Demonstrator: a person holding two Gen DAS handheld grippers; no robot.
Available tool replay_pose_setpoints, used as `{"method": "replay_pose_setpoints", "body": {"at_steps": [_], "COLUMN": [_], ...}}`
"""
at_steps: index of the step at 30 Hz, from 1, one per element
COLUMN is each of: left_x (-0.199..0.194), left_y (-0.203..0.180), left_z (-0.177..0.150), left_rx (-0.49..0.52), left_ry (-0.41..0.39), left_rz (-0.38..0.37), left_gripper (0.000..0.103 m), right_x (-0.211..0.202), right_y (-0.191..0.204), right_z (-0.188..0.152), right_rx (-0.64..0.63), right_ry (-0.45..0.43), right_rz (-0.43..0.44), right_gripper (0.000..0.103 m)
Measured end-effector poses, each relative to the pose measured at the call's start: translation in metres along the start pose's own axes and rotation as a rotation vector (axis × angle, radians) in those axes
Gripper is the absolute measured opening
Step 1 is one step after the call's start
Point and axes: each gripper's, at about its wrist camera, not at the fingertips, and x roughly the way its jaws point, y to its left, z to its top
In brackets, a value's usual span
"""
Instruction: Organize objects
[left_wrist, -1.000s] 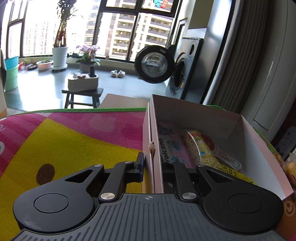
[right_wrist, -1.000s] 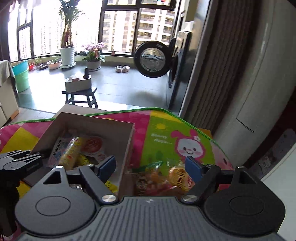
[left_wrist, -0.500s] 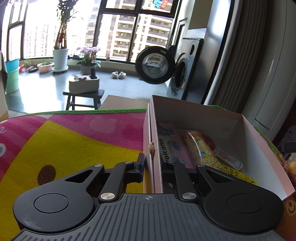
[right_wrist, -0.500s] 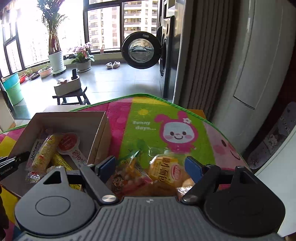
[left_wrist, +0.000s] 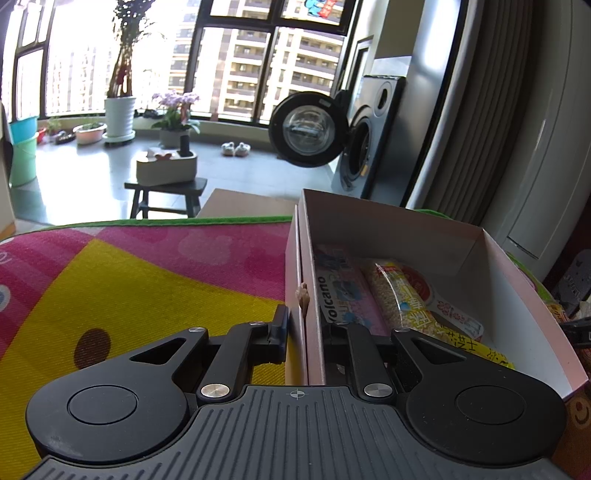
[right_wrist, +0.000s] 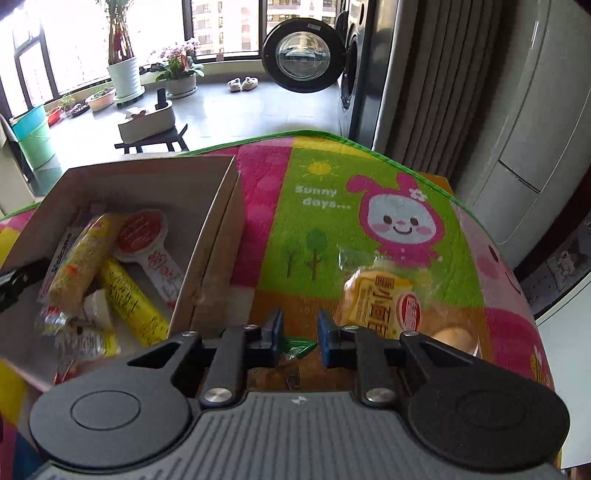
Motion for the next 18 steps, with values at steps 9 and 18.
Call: {"method": "replay_pose_setpoints", "body": {"at_steps": [9,18], "left_x": [0.000,0.000], "left_y": [0.000,0.000], "left_z": [0.000,0.000], "left_rx": [0.000,0.000], "left_ry": [0.000,0.000], "left_rz": [0.000,0.000], "left_gripper": [0.015,0.015], "right_x": [-0.061,-0.080], "right_y": [0.011,0.026], "right_z": [-0.077,-0.091], "right_rx": [-0.111,-0.050], "right_ry": [0.028,-0.051], "right_rz": [0.060,0.099], "right_gripper": [0.019,0.080]}}
